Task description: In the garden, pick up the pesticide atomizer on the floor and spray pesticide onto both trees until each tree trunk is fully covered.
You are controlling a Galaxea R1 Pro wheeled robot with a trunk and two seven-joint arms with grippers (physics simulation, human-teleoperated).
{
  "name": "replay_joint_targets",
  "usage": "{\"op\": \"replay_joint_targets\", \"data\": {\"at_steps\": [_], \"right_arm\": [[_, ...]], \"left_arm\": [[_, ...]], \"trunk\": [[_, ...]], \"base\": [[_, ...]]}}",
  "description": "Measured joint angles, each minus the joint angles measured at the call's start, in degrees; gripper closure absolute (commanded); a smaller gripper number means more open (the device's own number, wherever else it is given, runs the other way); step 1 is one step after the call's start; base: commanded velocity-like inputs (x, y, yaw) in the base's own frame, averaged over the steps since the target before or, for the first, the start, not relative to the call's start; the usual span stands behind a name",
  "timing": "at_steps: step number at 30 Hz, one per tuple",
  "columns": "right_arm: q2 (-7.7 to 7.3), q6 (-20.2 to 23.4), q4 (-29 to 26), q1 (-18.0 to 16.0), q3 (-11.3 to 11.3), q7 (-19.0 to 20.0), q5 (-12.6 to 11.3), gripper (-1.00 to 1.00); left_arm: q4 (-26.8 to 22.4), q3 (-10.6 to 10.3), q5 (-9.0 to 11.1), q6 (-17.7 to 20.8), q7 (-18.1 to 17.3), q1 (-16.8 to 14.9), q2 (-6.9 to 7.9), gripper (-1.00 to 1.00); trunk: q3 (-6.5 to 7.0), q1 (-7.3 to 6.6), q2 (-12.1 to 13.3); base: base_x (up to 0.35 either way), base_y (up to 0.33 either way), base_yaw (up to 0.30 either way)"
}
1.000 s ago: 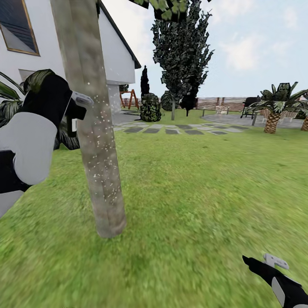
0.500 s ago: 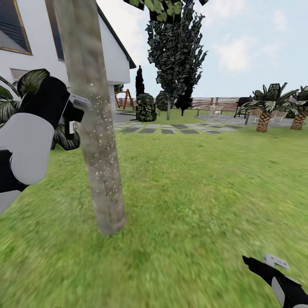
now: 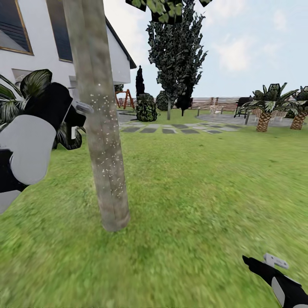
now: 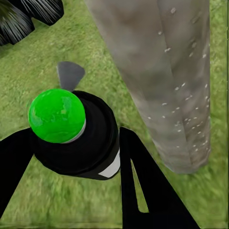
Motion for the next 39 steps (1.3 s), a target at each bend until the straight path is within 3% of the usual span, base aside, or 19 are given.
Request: {"op": "replay_joint_targets", "data": {"at_steps": [4,13,23,30,39], "right_arm": [[0.0,0.0,0.0,0.0,0.0,0.0,0.0,-1.0],[-0.01,0.01,0.0,0.0,0.0,0.0,0.0,-1.0],[-0.01,0.01,0.0,0.0,0.0,0.0,0.01,-1.0],[0.01,0.0,0.0,0.0,0.0,0.0,0.09,-1.0],[0.01,0.0,0.0,0.0,0.07,0.0,0.09,-1.0]], "left_arm": [[5.31,0.03,0.1,-0.09,0.03,0.0,-0.16,1.0],[6.45,-0.06,-0.05,-0.33,0.02,0.34,-0.4,1.0],[15.38,0.1,0.16,-0.87,0.15,1.01,-0.17,1.0],[17.02,0.25,0.46,-1.9,0.34,7.78,0.46,1.0],[16.97,0.12,0.42,-6.44,0.49,13.48,0.56,1.0]], "trunk": [[0.0,0.0,0.0],[0.01,0.0,-0.01],[0.0,0.0,0.0],[0.0,0.0,0.0],[0.0,0.0,0.0]], "base": [[0.0,0.0,0.0],[0.0,0.0,0.0],[0.0,0.0,0.0],[0.0,0.0,0.0],[0.0,0.0,0.0]]}}
